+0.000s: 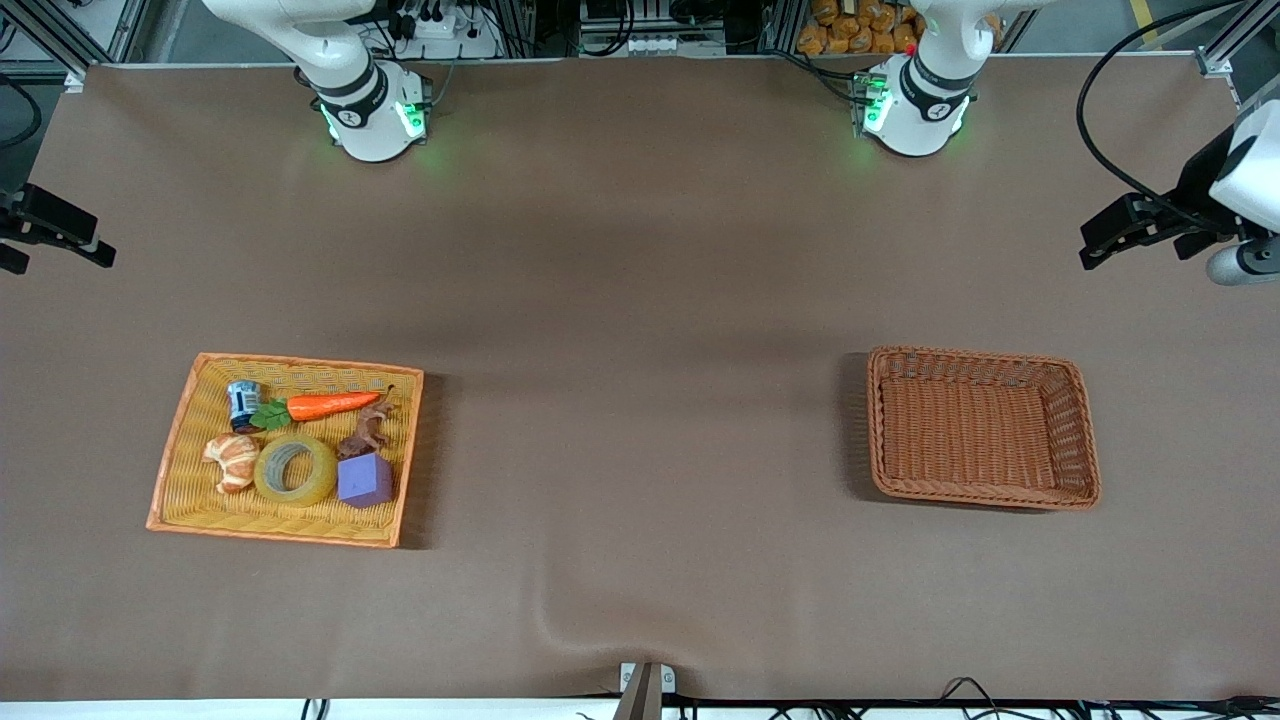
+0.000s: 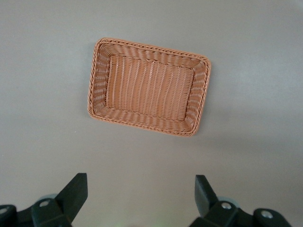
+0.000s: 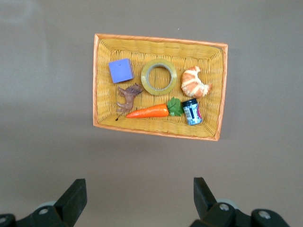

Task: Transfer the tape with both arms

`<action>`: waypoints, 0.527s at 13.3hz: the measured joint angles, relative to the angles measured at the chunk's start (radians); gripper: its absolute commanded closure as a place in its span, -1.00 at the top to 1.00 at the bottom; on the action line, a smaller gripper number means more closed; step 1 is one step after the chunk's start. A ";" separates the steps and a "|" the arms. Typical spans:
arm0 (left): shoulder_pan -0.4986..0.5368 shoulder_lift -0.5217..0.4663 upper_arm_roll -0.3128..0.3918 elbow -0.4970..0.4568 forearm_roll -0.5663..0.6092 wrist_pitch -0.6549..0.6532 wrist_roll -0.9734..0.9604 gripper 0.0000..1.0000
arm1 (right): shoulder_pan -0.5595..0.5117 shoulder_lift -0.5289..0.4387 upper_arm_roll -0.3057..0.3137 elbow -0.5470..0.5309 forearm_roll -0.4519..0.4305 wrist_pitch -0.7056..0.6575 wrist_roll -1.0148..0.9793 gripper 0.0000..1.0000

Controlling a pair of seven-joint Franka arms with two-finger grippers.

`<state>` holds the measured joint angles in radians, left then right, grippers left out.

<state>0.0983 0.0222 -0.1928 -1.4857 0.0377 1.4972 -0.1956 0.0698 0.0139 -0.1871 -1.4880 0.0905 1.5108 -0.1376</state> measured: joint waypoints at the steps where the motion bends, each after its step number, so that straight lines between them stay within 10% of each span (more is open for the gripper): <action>1: 0.002 0.000 0.000 0.000 -0.002 0.000 0.000 1.00 | 0.000 0.001 0.000 0.000 0.000 0.004 0.000 1.00; 7: 0.037 0.002 0.000 0.000 -0.032 -0.001 0.003 1.00 | 0.000 0.003 0.000 0.000 0.000 0.006 0.000 1.00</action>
<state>0.1358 0.0240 -0.1925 -1.4857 0.0056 1.4957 -0.1924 0.0696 0.0173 -0.1871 -1.4880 0.0906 1.5172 -0.1376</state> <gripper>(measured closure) 0.000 0.000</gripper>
